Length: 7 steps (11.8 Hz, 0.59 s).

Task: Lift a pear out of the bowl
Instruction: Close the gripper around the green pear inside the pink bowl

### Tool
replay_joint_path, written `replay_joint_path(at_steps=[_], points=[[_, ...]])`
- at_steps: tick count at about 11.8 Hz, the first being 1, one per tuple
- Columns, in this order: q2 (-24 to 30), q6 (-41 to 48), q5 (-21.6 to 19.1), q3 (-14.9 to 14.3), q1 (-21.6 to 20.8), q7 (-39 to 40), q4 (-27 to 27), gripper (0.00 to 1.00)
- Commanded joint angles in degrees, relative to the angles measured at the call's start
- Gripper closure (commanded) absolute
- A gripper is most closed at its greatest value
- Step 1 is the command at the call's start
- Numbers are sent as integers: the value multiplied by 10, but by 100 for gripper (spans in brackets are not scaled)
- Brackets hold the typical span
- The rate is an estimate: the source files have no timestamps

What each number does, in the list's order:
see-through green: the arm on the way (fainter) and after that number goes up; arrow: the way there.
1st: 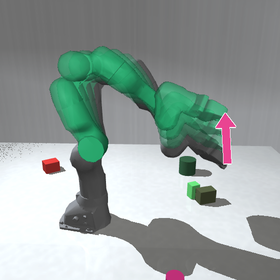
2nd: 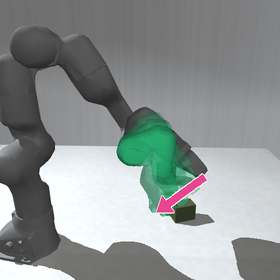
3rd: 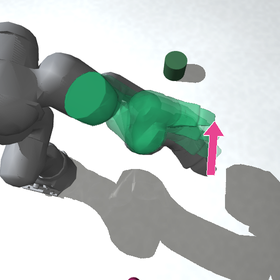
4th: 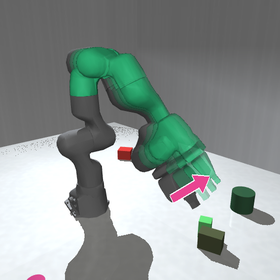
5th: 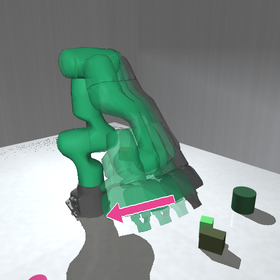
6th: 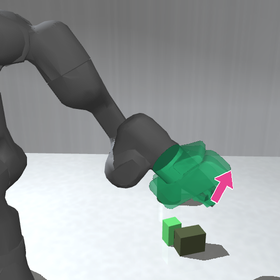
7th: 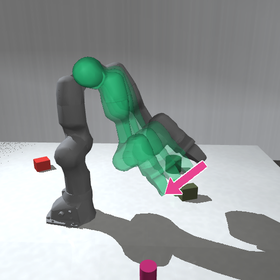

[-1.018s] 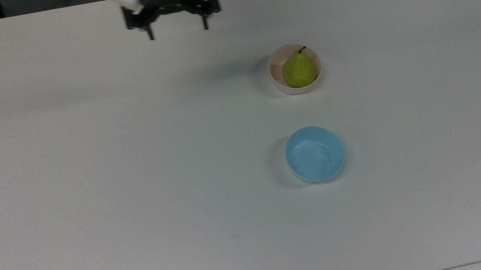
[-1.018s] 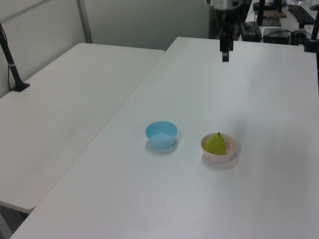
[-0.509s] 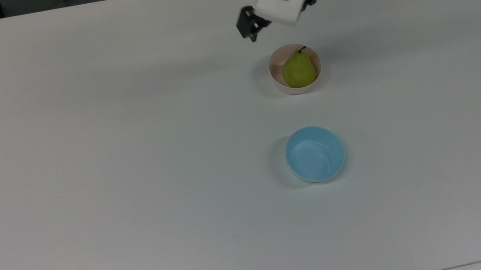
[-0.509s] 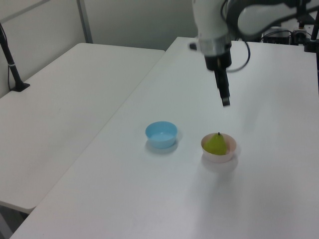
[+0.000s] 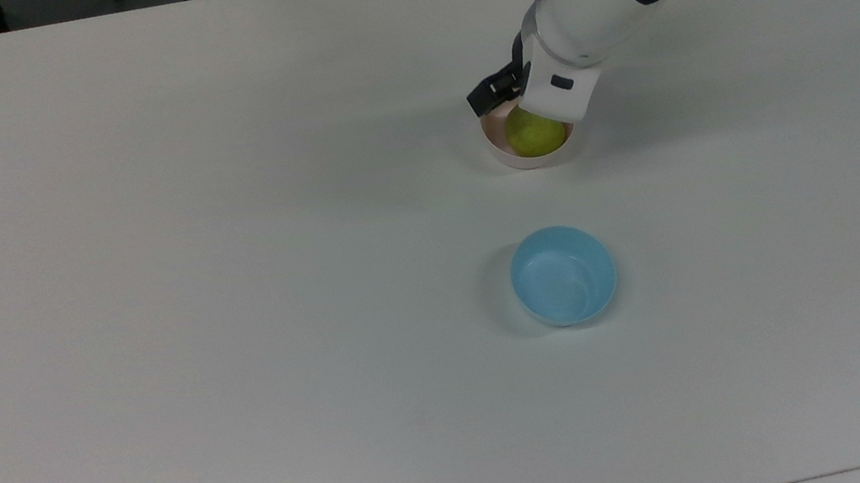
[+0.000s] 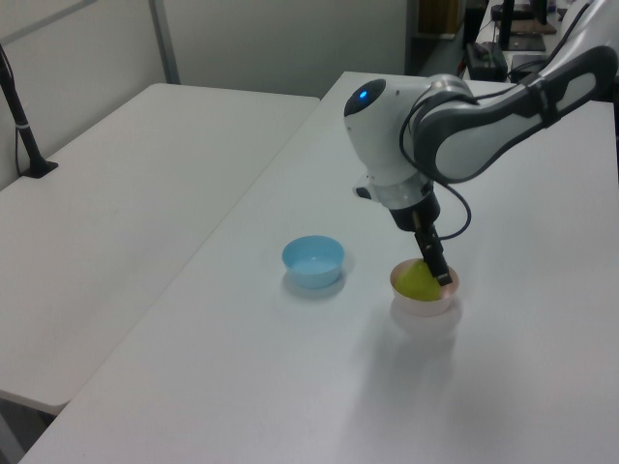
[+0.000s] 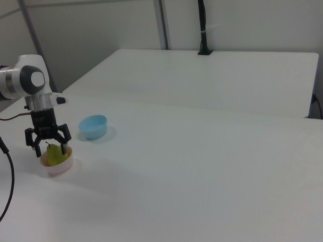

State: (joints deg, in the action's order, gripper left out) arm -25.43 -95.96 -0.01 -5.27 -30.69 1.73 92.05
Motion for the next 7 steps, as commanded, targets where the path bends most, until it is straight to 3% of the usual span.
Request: replay_joint_path(at_steps=[1,3,5,7], points=[[-8,-78,7,-10,-11,-15,9,0],[-17,-100,8,-10,-11,-27,10,7],[-19,-106,9,-9,-12,-29,10,31],[-18,-106,9,-8,-11,-29,10,65]])
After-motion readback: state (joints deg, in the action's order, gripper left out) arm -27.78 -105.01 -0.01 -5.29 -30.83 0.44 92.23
